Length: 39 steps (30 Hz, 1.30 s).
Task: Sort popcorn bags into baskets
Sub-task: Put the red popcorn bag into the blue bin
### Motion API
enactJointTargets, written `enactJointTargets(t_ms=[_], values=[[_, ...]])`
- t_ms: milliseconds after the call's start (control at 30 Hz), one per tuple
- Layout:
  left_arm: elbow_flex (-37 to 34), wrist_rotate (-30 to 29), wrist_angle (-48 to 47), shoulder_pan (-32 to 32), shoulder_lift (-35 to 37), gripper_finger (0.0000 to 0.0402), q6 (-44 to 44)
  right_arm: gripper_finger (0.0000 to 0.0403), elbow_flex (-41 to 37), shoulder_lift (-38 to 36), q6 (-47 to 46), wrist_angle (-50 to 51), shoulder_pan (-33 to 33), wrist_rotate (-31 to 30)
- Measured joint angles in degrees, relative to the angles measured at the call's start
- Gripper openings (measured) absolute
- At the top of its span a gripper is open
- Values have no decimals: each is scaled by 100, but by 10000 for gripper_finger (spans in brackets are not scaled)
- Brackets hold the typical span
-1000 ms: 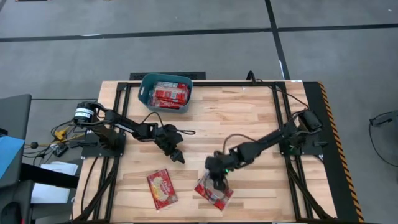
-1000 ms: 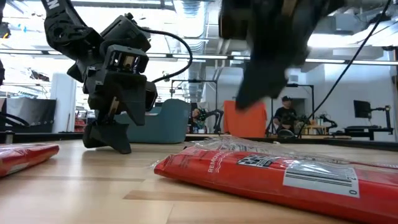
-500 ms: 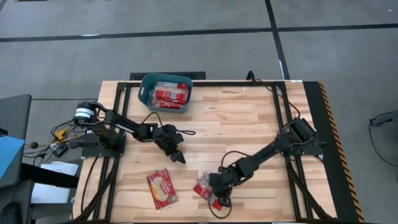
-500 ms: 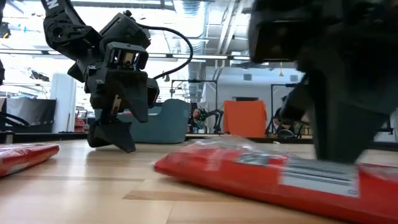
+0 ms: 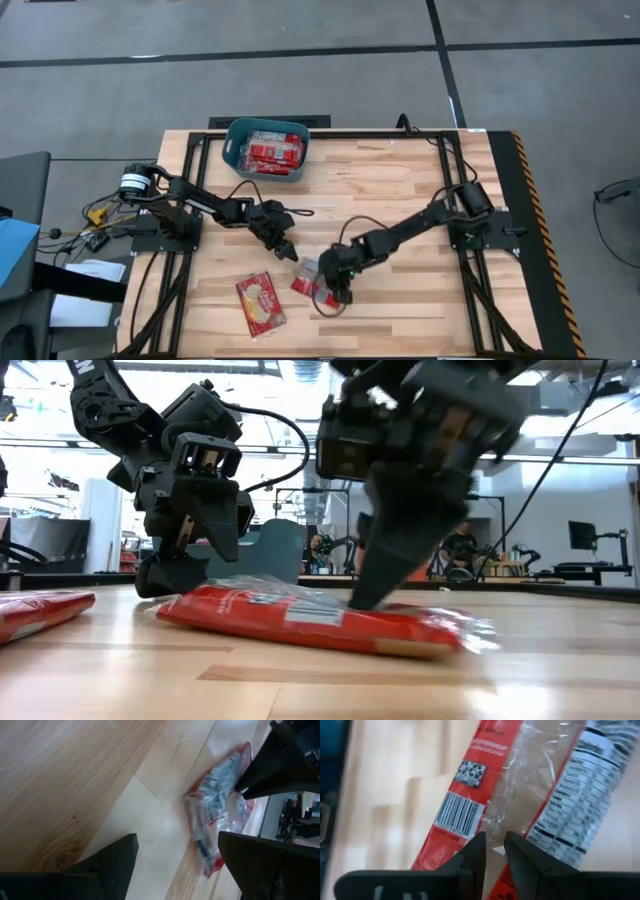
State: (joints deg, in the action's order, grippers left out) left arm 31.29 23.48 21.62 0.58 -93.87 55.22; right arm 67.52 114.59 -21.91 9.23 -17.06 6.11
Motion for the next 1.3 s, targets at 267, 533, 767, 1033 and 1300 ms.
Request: enactJointTargets(t_ms=[267,533,767,1033,1300], values=[[0,-127,-23,-4,5,273,101,107,-28,28,426,-713,675,-452],[0,-207,-27,-7,5,273,72,107,-28,-58,636,-975,788,-692],[0,-272,-30,-9,7,273,-17,107,-6,-244,595,-1054,607,-692],[0,-337,40,-9,5,273,-70,107,-21,-47,294,-858,351,-862],[0,-413,90,-109,6,273,61,107,9,357,227,-1348,527,-908]])
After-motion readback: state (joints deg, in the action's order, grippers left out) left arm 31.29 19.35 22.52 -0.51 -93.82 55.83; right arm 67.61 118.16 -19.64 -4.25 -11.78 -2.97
